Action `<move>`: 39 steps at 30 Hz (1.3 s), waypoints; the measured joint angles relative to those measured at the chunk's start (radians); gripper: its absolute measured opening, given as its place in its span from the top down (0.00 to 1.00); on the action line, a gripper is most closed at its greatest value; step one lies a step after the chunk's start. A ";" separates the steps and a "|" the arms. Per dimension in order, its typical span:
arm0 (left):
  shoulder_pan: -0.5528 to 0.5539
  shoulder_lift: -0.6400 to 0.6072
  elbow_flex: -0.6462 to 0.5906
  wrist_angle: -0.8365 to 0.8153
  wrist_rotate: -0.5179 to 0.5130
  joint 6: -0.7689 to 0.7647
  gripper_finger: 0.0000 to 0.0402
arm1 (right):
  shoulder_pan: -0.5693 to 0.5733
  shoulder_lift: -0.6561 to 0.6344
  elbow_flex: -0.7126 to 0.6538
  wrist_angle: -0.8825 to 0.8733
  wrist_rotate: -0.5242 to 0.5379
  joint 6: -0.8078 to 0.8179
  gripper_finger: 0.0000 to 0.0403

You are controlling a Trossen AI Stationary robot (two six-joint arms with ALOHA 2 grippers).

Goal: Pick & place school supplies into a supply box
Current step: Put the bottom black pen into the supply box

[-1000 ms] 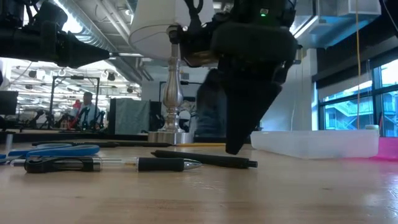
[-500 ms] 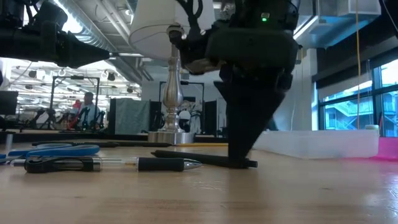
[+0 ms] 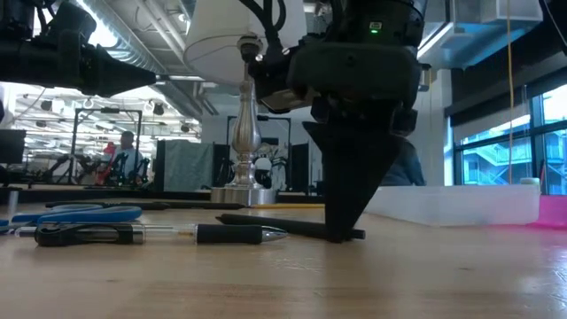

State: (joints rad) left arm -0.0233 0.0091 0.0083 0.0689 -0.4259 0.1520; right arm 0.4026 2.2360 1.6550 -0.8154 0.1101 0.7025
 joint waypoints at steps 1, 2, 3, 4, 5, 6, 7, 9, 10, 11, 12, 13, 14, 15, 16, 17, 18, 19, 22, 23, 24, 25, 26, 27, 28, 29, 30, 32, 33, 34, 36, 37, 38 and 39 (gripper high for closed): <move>0.000 0.000 0.000 0.000 0.000 0.000 0.76 | 0.000 0.000 0.000 -0.001 0.001 0.000 0.75; 0.000 0.000 0.000 0.000 0.000 0.000 0.76 | 0.000 0.001 0.000 -0.002 0.001 0.000 0.77; 0.000 0.000 0.000 0.000 0.000 0.000 0.76 | 0.000 0.001 0.000 -0.003 0.002 0.000 0.79; 0.000 0.000 0.000 0.000 0.000 0.000 0.76 | 0.000 0.001 0.000 -0.003 0.001 0.000 0.81; 0.000 0.000 0.000 0.000 0.000 0.000 0.76 | 0.000 0.001 0.000 -0.004 0.001 0.000 0.82; 0.000 0.000 0.000 0.000 0.000 0.000 0.76 | 0.000 0.001 0.000 -0.005 0.001 0.000 0.83; 0.000 0.000 0.000 0.000 0.000 0.000 0.76 | 0.000 0.001 0.000 -0.005 0.001 0.000 0.85; 0.000 0.000 0.000 0.000 0.000 0.000 0.76 | 0.000 0.001 -0.001 -0.005 0.001 0.002 0.86; 0.000 0.000 0.000 0.000 0.000 0.000 0.76 | 0.000 0.001 -0.001 -0.005 0.001 0.002 0.86; 0.000 0.000 0.000 0.000 0.000 0.000 0.76 | 0.000 0.001 -0.001 -0.005 0.001 0.002 0.86; 0.000 0.000 0.000 0.000 0.000 0.000 0.76 | 0.000 0.001 -0.002 -0.005 0.001 0.002 0.86; 0.000 0.000 0.000 0.000 0.000 0.000 0.76 | 0.000 0.001 -0.002 -0.005 0.001 0.003 0.85; 0.000 0.000 0.000 0.000 0.000 0.000 0.76 | 0.000 -0.004 -0.002 -0.006 0.001 0.003 0.85; 0.000 0.000 0.000 0.000 0.000 0.000 0.76 | 0.000 -0.007 -0.003 -0.006 0.001 0.003 0.84; 0.000 0.000 0.000 0.000 0.000 0.000 0.76 | 0.000 -0.008 -0.003 -0.005 0.001 0.006 0.84; 0.000 0.000 0.000 0.000 0.000 0.000 0.76 | 0.000 -0.017 -0.005 -0.006 0.001 0.015 0.84; 0.000 0.000 0.000 0.000 0.000 0.000 0.76 | 0.000 -0.024 -0.006 -0.018 0.000 0.025 0.85; 0.000 0.000 0.000 0.001 0.000 0.000 0.76 | 0.000 -0.029 -0.008 -0.026 -0.003 0.030 0.85; 0.000 0.000 0.000 0.001 0.000 0.000 0.76 | 0.000 -0.051 -0.010 -0.050 -0.004 0.052 0.85; 0.000 0.000 0.000 0.000 0.000 0.000 0.76 | 0.000 -0.061 -0.009 -0.058 -0.004 0.061 0.85; 0.000 0.000 0.000 0.001 0.000 0.000 0.76 | 0.000 -0.071 -0.008 -0.082 -0.003 0.081 0.85; 0.000 0.000 0.000 0.001 0.000 0.000 0.76 | 0.000 -0.080 -0.007 -0.116 -0.003 0.102 0.85; 0.000 0.000 0.000 0.000 0.000 0.000 0.76 | 0.000 -0.087 -0.007 -0.158 -0.003 0.128 0.85; 0.000 0.000 0.000 0.001 0.000 0.000 0.76 | 0.000 -0.094 -0.007 -0.199 -0.003 0.158 0.85; 0.000 0.000 0.000 0.001 0.000 0.000 0.76 | 0.000 -0.103 -0.007 -0.240 -0.002 0.192 0.85; 0.000 0.000 0.000 0.000 0.000 0.000 0.76 | 0.000 -0.113 -0.007 -0.277 -0.002 0.231 0.85; 0.000 0.000 0.000 0.000 0.000 0.000 0.76 | 0.000 -0.125 -0.007 -0.316 -0.002 0.271 0.85; 0.000 0.000 0.000 0.000 0.000 0.000 0.76 | 0.000 -0.146 -0.007 -0.387 0.002 0.328 0.85; 0.000 0.000 0.000 0.000 0.000 0.000 0.76 | 0.000 -0.154 -0.007 -0.412 0.009 0.347 0.85; 0.000 0.000 0.000 0.000 0.000 0.000 0.76 | 0.001 -0.164 -0.007 -0.435 0.023 0.366 0.85; 0.000 0.000 0.000 0.000 0.000 0.000 0.76 | 0.006 -0.192 -0.007 -0.481 0.052 0.395 0.85; 0.000 0.000 0.000 0.000 0.000 0.000 0.76 | 0.008 -0.208 -0.006 -0.502 0.070 0.412 0.85; 0.000 0.000 0.000 0.000 0.000 0.000 0.76 | 0.010 -0.225 -0.006 -0.525 0.088 0.428 0.85; 0.000 0.000 0.000 0.000 0.000 0.000 0.76 | 0.011 -0.240 -0.006 -0.549 0.105 0.451 0.85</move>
State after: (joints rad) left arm -0.0231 0.0093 0.0082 0.0689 -0.4259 0.1520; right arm 0.4133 1.9963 1.6485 -1.3645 0.2150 1.1533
